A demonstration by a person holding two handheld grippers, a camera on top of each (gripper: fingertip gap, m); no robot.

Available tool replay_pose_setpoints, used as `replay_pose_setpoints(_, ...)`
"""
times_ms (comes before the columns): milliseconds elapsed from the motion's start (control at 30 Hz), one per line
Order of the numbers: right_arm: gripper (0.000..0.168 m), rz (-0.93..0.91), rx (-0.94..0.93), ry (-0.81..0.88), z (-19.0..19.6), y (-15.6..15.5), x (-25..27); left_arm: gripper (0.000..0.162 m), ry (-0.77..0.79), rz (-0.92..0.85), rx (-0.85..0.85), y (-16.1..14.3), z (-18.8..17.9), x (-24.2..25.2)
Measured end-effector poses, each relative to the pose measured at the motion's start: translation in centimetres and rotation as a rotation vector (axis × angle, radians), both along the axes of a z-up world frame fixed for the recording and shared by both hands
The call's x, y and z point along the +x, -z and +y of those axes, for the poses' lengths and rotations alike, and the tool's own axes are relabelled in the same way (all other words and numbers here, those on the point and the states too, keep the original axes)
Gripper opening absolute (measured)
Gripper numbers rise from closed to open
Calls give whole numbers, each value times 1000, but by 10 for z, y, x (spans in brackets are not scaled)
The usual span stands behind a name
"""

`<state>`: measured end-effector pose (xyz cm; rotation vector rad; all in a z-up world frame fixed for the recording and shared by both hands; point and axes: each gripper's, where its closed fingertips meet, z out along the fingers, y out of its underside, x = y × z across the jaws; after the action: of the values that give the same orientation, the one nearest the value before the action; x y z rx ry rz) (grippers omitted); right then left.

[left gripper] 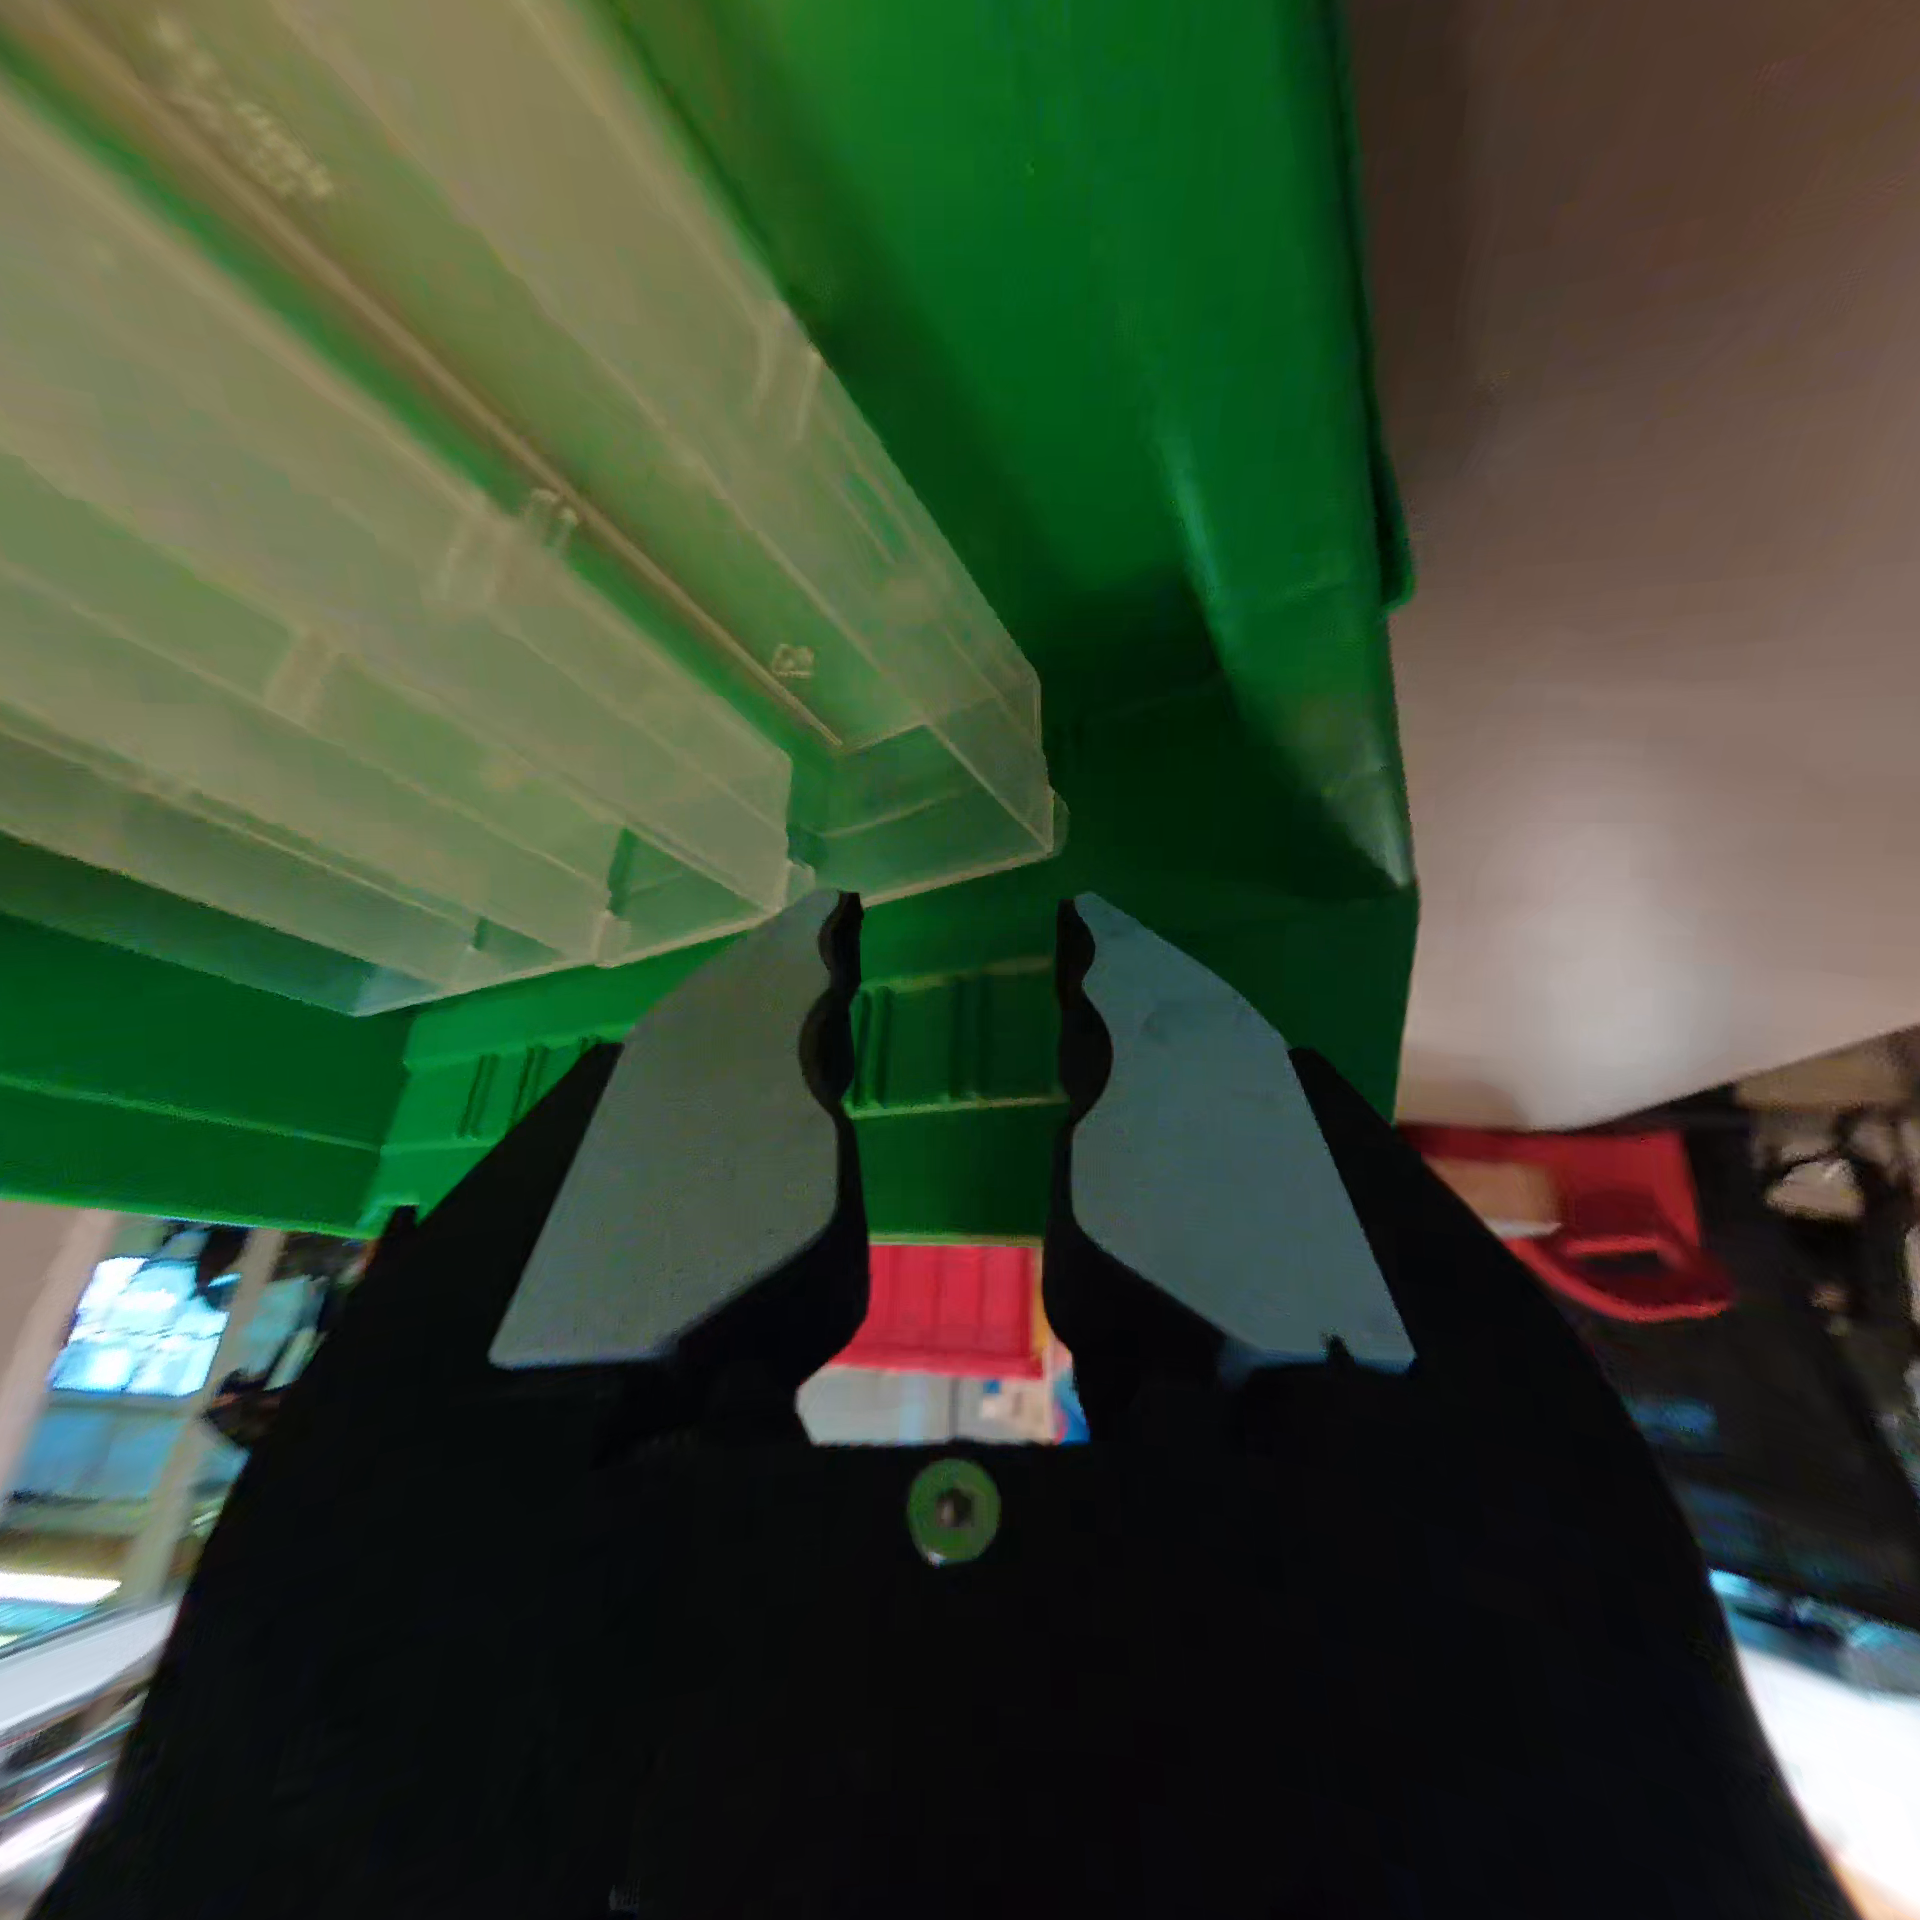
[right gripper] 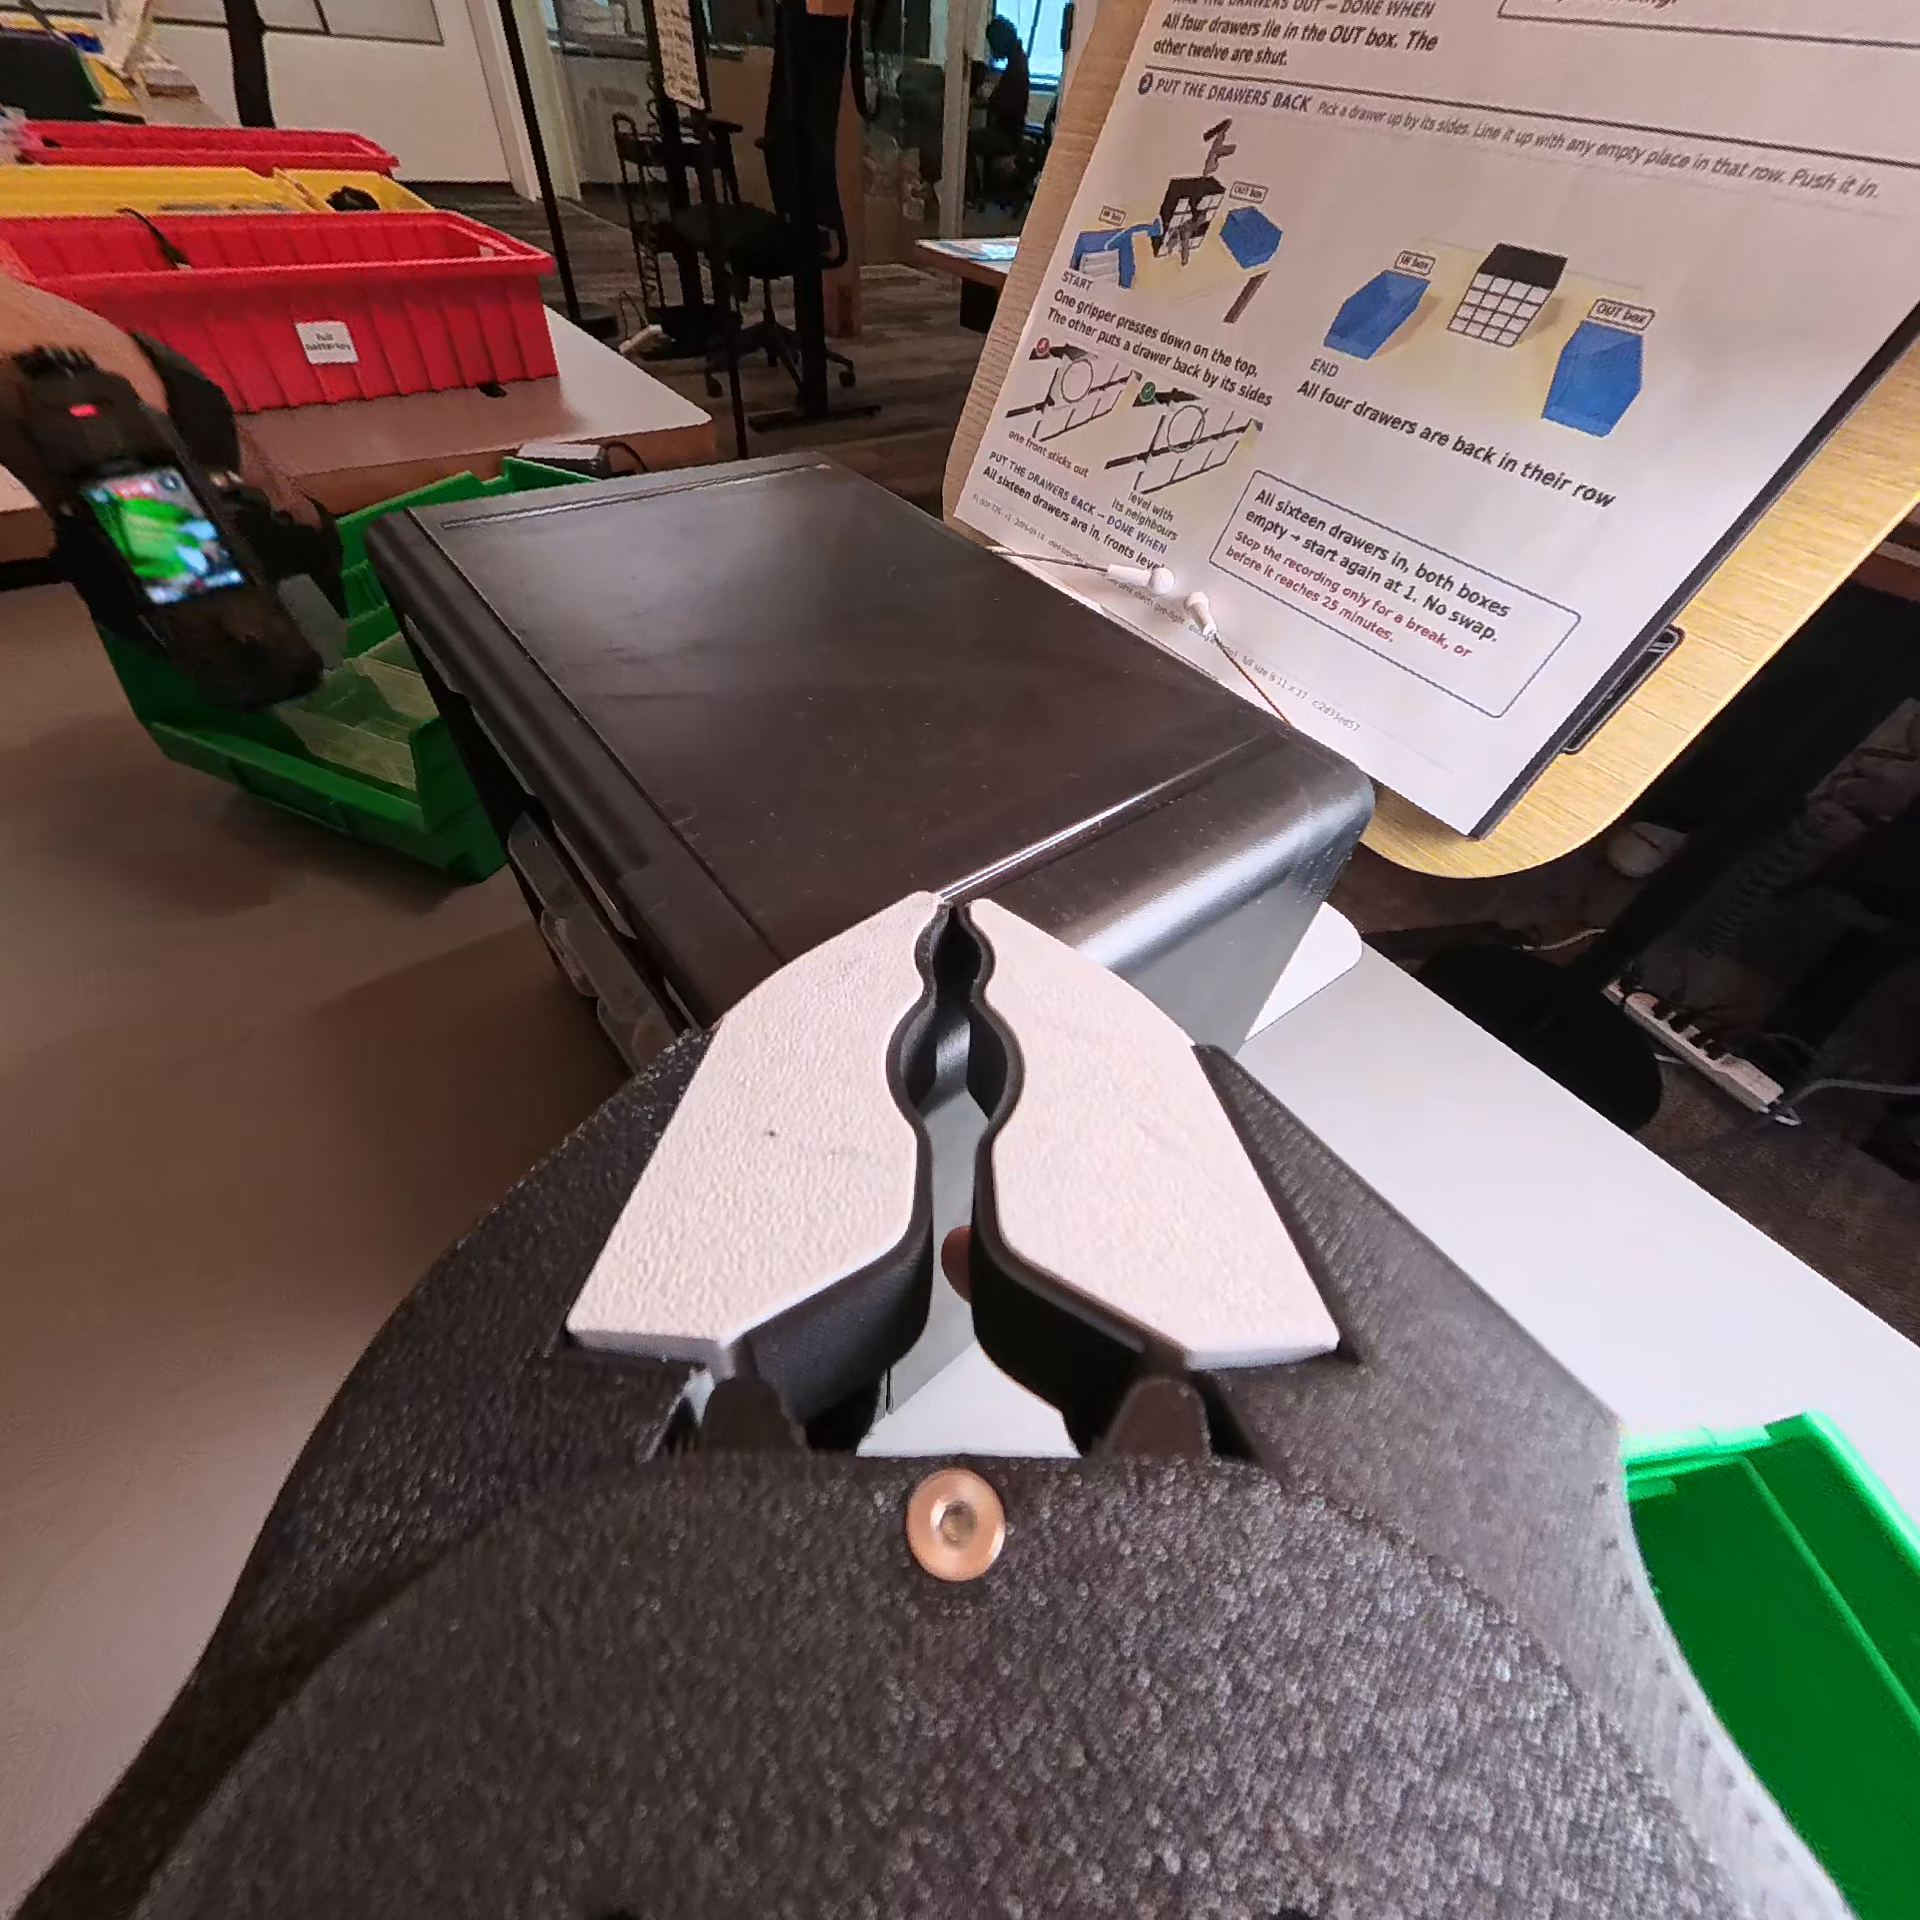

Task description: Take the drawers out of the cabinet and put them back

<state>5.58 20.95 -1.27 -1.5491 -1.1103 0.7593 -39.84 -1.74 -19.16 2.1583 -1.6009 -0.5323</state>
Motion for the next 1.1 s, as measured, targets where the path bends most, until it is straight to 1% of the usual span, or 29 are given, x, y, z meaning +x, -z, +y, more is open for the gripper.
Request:
replay_pose_setpoints(67, 0, 2, 0, -1, 0, 0, 0, 37, 69, 62, -48, 3, 1, -3)
replay_pose_setpoints(200, 0, 11, -3, -5, 0, 0, 0, 38, 168, 113, -117, 9, 3, -5)
replay_pose_setpoints(300, 0, 15, -1, -10, 0, 0, 0, 36, 174, 119, -158, 12, 2, -5)
replay_pose_setpoints(333, 0, 17, -1, -11, 0, 0, 0, 30, 150, 111, -166, 12, 0, -5)
replay_pose_setpoints(367, 0, 18, -2, -13, 0, 0, 0, 24, 110, 94, -175, 12, -3, -5)
replay_pose_setpoints(533, 0, 26, -5, -25, 0, 0, 0, 23, -1, -34, -118, 13, -6, 0)
replay_pose_setpoints(667, 0, 26, -3, -23, 0, 0, 0, 17, -85, -241, -24, 13, 0, 29)
replay_pose_setpoints(700, 0, 26, -2, -22, 0, 0, 0, 16, -95, -301, 7, 12, 4, 38)
replay_pose_setpoints(767, 0, 28, -3, -21, 0, 0, 0, 15, -95, -365, 63, 13, 9, 48)
replay_pose_setpoints(867, 0, 36, -5, -22, 0, 0, 0, 19, -54, -390, 124, 13, 12, 47)
replay_pose_setpoints(1067, 0, 56, -17, -32, 0, 0, 0, 29, 162, -258, 159, 27, 15, 35)
replay_pose_setpoints(1100, 0, 60, -19, -33, 0, 0, 0, 28, 198, -236, 170, 30, 18, 34)
